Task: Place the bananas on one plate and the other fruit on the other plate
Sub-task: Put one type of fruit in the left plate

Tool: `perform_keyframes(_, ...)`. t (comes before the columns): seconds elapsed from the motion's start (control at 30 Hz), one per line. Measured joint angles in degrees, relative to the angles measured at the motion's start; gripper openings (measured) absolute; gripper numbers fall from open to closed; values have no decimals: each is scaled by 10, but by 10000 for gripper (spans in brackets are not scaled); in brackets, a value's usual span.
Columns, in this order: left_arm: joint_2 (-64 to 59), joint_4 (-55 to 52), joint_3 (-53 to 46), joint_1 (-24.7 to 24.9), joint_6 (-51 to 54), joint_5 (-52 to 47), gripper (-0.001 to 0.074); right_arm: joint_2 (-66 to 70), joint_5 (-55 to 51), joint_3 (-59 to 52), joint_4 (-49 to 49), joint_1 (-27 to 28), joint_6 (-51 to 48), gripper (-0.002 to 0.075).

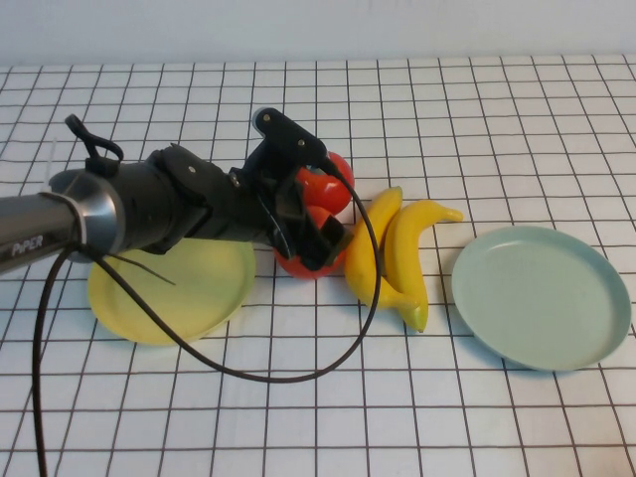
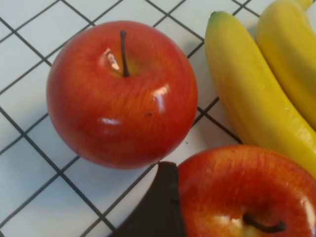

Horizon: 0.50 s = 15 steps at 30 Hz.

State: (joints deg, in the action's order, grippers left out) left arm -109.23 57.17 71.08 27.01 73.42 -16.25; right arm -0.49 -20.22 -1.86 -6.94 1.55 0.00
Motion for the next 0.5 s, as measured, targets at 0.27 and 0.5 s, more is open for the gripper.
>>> perform_keyframes(0.27,6,-50,0,0,-19,-8,668,0,0,0,0,0,0,-17)
perform_keyframes(0.5,11,-149,0,0,-116,-15,668,0,0,0,0,0,0,-17)
